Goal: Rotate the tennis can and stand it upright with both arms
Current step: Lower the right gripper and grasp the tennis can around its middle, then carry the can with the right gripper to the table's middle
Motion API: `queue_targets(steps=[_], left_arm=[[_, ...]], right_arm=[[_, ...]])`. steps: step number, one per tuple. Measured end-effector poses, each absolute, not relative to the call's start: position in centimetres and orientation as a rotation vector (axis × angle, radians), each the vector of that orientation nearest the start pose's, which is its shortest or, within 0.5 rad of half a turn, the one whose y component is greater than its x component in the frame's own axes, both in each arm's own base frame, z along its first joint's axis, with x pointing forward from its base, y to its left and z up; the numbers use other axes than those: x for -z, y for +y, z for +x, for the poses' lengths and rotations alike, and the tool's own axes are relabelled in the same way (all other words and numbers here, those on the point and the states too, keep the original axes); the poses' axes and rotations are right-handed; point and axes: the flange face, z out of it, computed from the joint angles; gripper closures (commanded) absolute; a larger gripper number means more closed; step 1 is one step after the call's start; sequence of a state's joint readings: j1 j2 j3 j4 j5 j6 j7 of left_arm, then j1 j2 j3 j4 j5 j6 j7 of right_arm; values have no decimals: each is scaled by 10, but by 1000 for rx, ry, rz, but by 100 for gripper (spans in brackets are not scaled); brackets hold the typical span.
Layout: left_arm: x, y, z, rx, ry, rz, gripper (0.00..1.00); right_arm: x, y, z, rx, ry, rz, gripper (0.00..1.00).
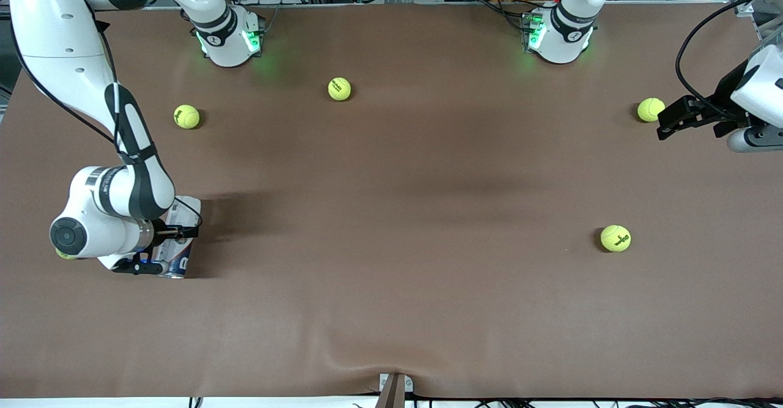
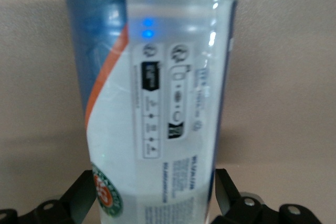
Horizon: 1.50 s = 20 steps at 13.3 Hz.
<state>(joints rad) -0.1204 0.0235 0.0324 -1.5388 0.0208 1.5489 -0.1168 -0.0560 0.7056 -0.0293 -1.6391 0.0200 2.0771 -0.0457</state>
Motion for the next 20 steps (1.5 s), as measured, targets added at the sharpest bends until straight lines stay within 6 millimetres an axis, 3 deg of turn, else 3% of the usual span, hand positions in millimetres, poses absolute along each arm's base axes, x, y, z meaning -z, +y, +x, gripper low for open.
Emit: queue_targets(steps=[1, 6, 8, 11, 13, 15, 17, 20], left_arm=[[-624, -48, 558, -18, -42, -3119, 0], [-622, -57, 558, -25, -19, -3119, 0], [-619, -57, 560, -32, -20, -3119, 0], [-613, -57, 565, -27, -20, -3119, 0], [-608, -57, 568, -34, -20, -3118, 0], [-607, -56, 569, -36, -24, -3117, 0], [-607, -54, 569, -35, -29, -3117, 0], [-608, -52, 570, -28, -35, -3118, 0]], right_arm=[[-182, -53, 654, -419, 73, -3099, 49], [-186, -53, 657, -401, 63, -3101, 46], [-207, -52, 665, -335, 14, -3108, 44], [-263, -36, 677, -205, -119, -3114, 44], [-292, -2, 684, -132, -278, -3107, 44], [-312, 52, 688, -75, -511, -3080, 44], [-323, 116, 683, -44, -759, -3030, 44], [-330, 223, 658, -21, -1175, -2896, 44]])
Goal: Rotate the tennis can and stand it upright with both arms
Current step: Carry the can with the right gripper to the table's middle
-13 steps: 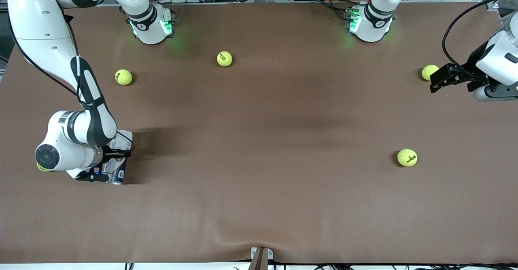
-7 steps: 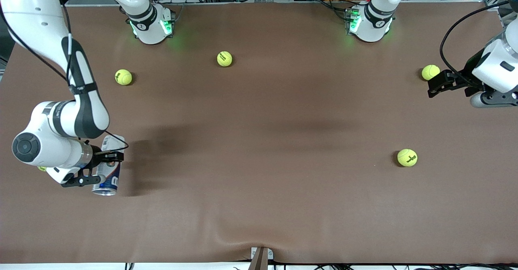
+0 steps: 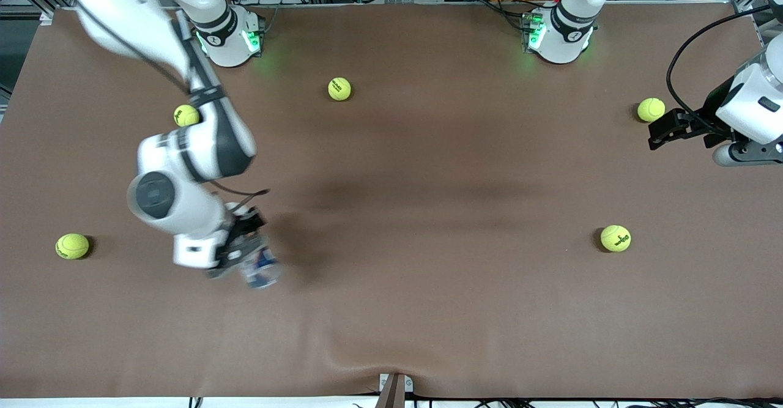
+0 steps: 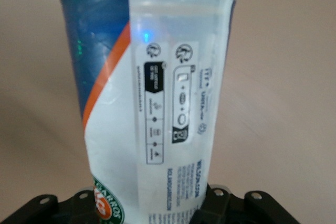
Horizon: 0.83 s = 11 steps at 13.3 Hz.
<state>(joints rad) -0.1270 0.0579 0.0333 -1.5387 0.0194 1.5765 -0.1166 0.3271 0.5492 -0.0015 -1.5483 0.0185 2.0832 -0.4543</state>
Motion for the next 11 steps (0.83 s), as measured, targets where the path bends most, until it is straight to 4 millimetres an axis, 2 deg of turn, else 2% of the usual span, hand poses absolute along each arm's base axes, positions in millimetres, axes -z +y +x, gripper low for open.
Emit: queue_targets(steps=[2, 5, 6, 8, 11], left_arm=[[-608, -52, 571, -14, -35, -3119, 0], [-607, -52, 572, -14, -35, -3119, 0], [-607, -52, 572, -15, -35, -3119, 0], [-607, -53, 572, -16, -34, -3119, 0], [-606, -53, 572, -18, -32, -3119, 0]], right_arm=[[-331, 292, 632, -16, -1453, -2767, 44], [-328, 399, 571, -12, -1761, -2592, 44], [-323, 427, 553, 4, -1857, -2552, 44], [-305, 466, 524, 21, -2054, -2489, 45], [-271, 502, 503, 34, -2279, -2381, 45]])
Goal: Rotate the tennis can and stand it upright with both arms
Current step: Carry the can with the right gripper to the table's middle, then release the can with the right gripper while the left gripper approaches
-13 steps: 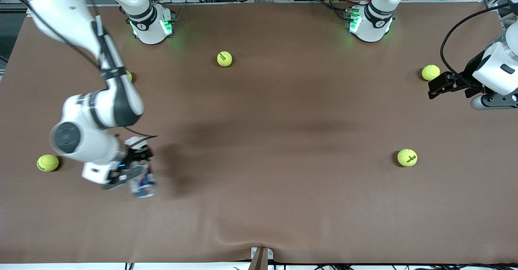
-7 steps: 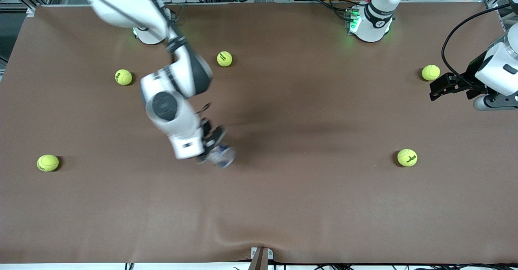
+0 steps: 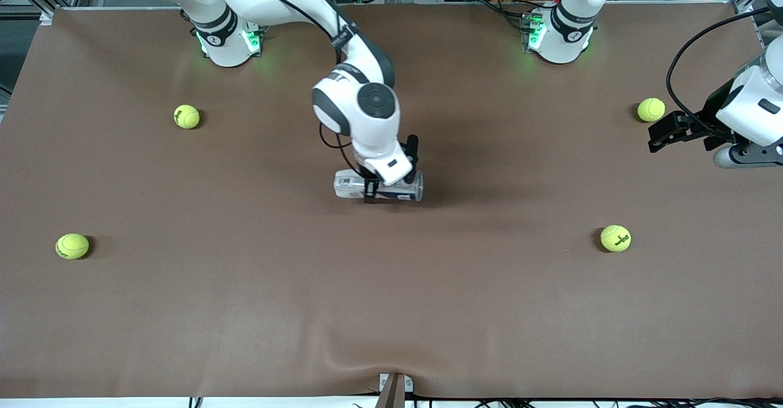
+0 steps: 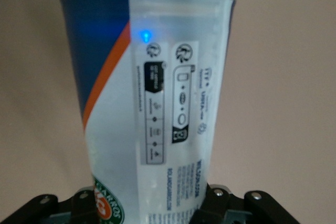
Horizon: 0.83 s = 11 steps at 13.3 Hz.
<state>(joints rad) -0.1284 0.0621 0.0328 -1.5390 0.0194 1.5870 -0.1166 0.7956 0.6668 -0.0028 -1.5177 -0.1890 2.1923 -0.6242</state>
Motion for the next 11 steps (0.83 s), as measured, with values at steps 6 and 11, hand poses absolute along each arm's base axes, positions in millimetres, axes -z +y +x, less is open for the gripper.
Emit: queue_targets(steps=[6, 11], left_arm=[[-607, -47, 573, -15, -49, -3119, 0], [-590, -53, 574, -83, -57, -3180, 0]], right_arm=[[-215, 550, 488, 69, -2474, -2306, 44], [-195, 551, 493, 85, -2457, -2375, 0]])
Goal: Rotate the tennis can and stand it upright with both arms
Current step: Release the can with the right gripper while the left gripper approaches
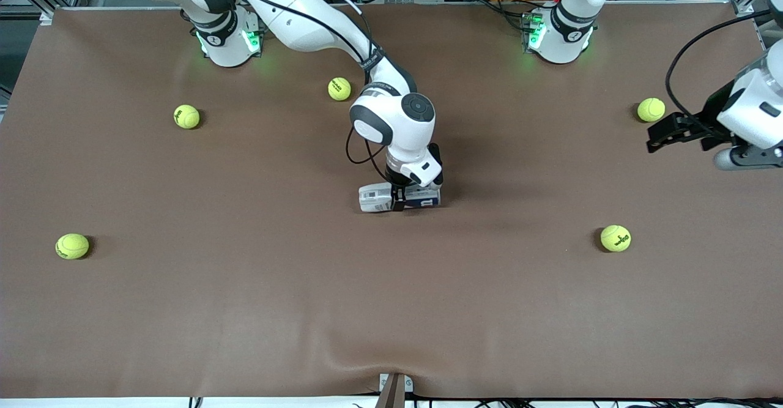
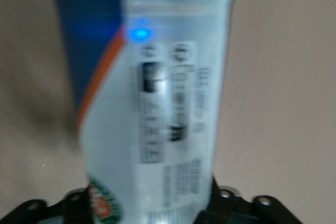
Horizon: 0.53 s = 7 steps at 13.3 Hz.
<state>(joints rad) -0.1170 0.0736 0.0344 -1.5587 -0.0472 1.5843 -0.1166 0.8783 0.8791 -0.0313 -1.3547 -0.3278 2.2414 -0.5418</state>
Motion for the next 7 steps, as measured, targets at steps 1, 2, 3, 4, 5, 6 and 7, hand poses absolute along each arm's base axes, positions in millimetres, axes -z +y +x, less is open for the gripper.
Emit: queue_targets(steps=[1, 2, 3, 4, 5, 6, 7], left_arm=[[-578, -56, 577, -123, -64, -3208, 0], [-566, -58, 581, -164, -74, -3234, 0], [-554, -61, 585, -207, -85, -3266, 0], [-543, -65, 589, -252, -98, -3305, 0], [-530, -69, 591, -307, -121, -3351, 0], [-517, -72, 592, -371, -157, -3399, 0], [-503, -69, 592, -435, -204, -3439, 0]], right_arm=[[-195, 551, 493, -81, 2051, 1990, 0], [-198, 552, 495, -90, 2046, 1992, 0], [-203, 553, 498, -105, 2042, 1994, 0], [-210, 555, 500, -123, 2039, 1997, 0], [-217, 556, 502, -139, 2037, 1999, 0], [-227, 558, 504, -151, 2032, 2002, 0], [-241, 558, 504, -150, 2023, 2005, 0]])
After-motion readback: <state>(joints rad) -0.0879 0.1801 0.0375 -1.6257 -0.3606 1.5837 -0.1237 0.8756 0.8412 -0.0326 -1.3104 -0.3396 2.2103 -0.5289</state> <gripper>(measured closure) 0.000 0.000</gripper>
